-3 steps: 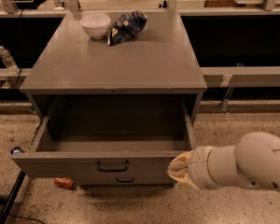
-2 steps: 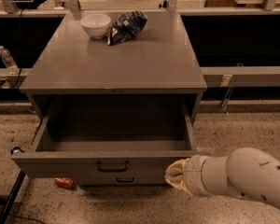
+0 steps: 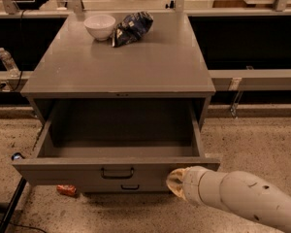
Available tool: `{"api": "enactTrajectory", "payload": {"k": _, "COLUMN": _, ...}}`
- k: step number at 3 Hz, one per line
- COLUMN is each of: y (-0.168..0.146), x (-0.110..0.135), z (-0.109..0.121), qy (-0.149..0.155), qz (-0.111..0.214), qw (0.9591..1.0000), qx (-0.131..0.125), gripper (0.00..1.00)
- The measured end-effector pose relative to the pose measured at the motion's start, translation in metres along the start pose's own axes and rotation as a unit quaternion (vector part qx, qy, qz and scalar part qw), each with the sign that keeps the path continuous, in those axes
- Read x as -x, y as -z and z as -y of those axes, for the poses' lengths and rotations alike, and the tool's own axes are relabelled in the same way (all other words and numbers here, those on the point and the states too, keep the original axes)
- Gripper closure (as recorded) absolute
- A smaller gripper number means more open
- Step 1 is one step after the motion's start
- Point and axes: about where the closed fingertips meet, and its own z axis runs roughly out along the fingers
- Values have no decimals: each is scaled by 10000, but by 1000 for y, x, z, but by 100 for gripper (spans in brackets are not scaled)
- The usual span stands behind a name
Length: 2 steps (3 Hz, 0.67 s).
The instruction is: Close top drawer
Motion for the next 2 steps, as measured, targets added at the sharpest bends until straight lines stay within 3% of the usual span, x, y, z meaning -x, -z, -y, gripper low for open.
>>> {"api": "enactTrajectory", "payload": {"k": 2, "y": -28, "x": -13, "z": 29, "qy": 559, "qz": -86, "qw": 9965, "qx": -614, "gripper": 100}}
